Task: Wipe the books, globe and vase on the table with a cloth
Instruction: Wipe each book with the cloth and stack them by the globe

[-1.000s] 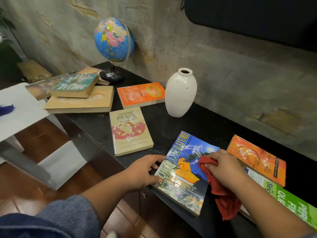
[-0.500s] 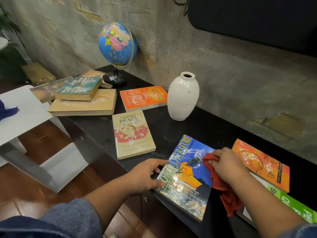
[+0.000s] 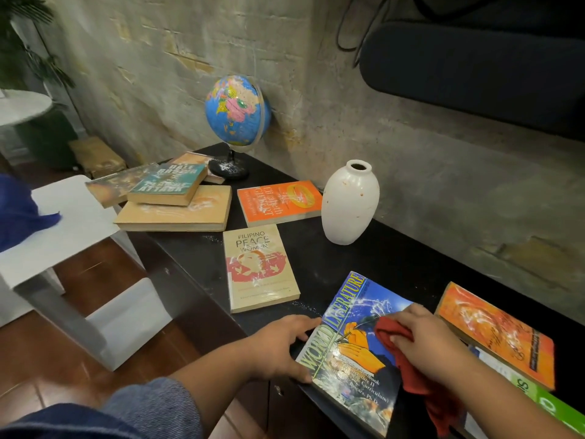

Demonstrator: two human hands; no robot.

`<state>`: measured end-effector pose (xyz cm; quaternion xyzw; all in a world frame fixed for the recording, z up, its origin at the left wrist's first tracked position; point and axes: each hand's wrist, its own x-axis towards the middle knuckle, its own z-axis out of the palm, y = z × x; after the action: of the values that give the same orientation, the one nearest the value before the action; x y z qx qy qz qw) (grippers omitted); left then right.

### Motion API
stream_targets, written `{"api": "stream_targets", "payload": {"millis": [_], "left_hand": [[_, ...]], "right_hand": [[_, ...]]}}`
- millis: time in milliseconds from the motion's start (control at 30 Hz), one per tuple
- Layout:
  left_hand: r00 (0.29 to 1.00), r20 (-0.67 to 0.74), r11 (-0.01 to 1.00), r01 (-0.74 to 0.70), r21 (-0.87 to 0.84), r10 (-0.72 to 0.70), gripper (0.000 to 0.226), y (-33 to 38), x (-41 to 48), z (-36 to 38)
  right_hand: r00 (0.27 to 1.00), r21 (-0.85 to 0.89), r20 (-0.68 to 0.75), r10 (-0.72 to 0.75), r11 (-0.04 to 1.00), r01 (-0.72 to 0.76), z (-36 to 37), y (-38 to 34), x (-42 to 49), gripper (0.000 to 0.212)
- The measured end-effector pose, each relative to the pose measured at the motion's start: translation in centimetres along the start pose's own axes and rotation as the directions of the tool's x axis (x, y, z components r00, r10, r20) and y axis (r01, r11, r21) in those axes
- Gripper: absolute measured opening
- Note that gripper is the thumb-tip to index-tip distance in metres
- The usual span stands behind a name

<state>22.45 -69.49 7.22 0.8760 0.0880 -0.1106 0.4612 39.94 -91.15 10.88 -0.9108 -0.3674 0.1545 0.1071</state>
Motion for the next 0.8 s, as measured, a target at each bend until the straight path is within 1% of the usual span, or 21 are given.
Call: {"api": "stream_targets", "payload": {"millis": [33,100,167,267,300,367,433,467,567,633,700,733,800], "left_hand": [[1.000,-0.005,1.000,0.002,0.007,-0.002,0.096,-0.1,0.0,0.1],[1.000,-0.010,1.000,0.004,0.018,-0.003,0.096,-0.1,0.0,0.0],[1.000,-0.012,1.000,0.004,0.022,-0.004,0.096,0.1,-0.1,0.0],[1.000,-0.014,1.000,-0.002,0.024,0.002,0.095,0.1,-0.1,0.0],[1.000,-0.012,1.000,0.000,0.027,0.001,0.095,0.0,-0.1,0.0],[1.000,-0.012,0.999,-0.002,0.038,0.002,0.096,0.0,0.0,0.1],[1.000,-0.014,0.999,0.000,0.036,0.000,0.096,-0.1,-0.1,0.1],[1.000,-0.018,0.999,0.000,0.033,0.001,0.096,0.0,-0.1,0.1],[1.000,-0.020,0.999,-0.010,0.043,0.011,0.095,-0.1,-0.1,0.1],[1.000,-0.014,0.999,-0.014,0.048,0.015,0.096,-0.2,0.0,0.1],[1.000,-0.010,0.999,-0.005,0.050,0.006,0.096,-0.2,0.0,0.1],[1.000,-0.010,0.999,-0.005,0.047,0.005,0.096,-0.2,0.0,0.1],[1.000,-0.012,0.999,-0.003,0.041,0.004,0.096,-0.3,0.0,0.1]], "right_hand": [[1.000,0.009,-0.004,0.019,1.000,-0.019,-0.3,0.3,0.2,0.028],[0.994,0.000,-0.074,0.082,0.997,-0.083,-0.6,0.8,0.7,0.027],[0.989,-0.017,-0.110,0.100,0.995,-0.103,-0.3,0.6,0.8,0.028],[1.000,-0.011,-0.018,0.006,1.000,-0.006,0.0,0.6,0.5,0.028],[1.000,-0.002,0.001,0.002,1.000,-0.002,-0.3,0.7,0.5,0.027],[0.998,-0.010,-0.039,0.053,0.999,-0.053,-0.7,1.0,0.9,0.023],[0.990,-0.032,-0.096,0.100,0.994,-0.103,-0.5,0.7,1.1,0.026],[0.992,-0.035,-0.094,0.087,0.995,-0.091,-0.2,0.6,1.1,0.028],[1.000,-0.012,-0.014,0.009,1.000,-0.009,-0.2,0.7,1.1,0.024],[0.998,-0.017,-0.017,0.061,0.998,-0.061,-1.0,0.9,1.6,0.024],[0.989,-0.026,-0.077,0.126,0.991,-0.128,-1.0,0.8,2.1,0.027],[0.989,-0.037,-0.089,0.119,0.992,-0.123,-0.7,0.6,2.2,0.029],[0.997,-0.044,-0.054,0.059,0.997,-0.061,-0.1,0.3,2.2,0.030]]}}
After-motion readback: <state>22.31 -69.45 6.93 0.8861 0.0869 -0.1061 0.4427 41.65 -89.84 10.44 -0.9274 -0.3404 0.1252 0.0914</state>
